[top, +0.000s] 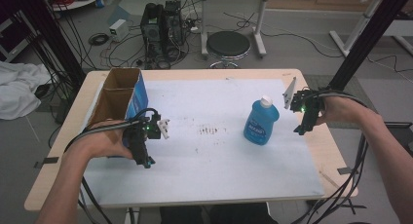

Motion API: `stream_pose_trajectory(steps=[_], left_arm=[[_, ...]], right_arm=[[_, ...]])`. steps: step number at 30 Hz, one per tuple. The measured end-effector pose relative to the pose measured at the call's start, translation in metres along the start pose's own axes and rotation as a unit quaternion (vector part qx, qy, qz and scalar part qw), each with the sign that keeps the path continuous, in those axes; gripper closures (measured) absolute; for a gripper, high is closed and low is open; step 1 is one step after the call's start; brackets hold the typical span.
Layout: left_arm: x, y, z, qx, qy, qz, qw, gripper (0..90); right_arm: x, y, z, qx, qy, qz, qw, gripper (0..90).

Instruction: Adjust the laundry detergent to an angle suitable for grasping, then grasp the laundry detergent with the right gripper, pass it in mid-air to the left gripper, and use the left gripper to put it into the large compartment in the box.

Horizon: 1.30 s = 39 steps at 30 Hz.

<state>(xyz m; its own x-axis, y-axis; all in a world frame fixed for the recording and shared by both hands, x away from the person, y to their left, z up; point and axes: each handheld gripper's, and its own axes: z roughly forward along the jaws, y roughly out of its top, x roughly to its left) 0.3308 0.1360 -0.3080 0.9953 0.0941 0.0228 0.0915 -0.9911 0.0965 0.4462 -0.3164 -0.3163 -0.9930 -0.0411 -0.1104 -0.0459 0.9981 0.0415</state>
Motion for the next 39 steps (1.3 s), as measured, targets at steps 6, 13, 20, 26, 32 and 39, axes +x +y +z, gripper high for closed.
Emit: stream_pose_trajectory(steps=[6,13,20,26,32,39], left_arm=[[0.001,0.000,-0.001,0.004,-0.003,0.006,1.0000,16.9],[-0.001,0.002,-0.003,0.004,0.001,0.004,1.0000,16.9],[-0.006,-0.002,-0.003,0.002,0.003,-0.004,1.0000,16.9],[-0.005,-0.002,-0.003,0.001,0.003,-0.003,1.0000,16.9],[-0.006,0.001,-0.004,-0.003,0.004,-0.002,1.0000,16.9],[-0.004,0.002,-0.003,-0.004,0.002,-0.003,1.0000,16.9]], right_arm=[[0.001,0.001,-0.001,-0.003,0.000,0.001,1.0000,12.3],[0.002,0.001,-0.004,-0.010,-0.002,0.012,0.9999,12.3],[0.008,0.007,-0.007,0.004,0.000,0.050,0.9988,12.3],[0.012,0.011,-0.006,-0.003,0.001,0.081,0.9967,12.3],[0.013,0.010,-0.006,-0.007,0.001,0.083,0.9965,12.3],[0.013,0.008,-0.008,-0.003,0.001,0.078,0.9969,12.3]])
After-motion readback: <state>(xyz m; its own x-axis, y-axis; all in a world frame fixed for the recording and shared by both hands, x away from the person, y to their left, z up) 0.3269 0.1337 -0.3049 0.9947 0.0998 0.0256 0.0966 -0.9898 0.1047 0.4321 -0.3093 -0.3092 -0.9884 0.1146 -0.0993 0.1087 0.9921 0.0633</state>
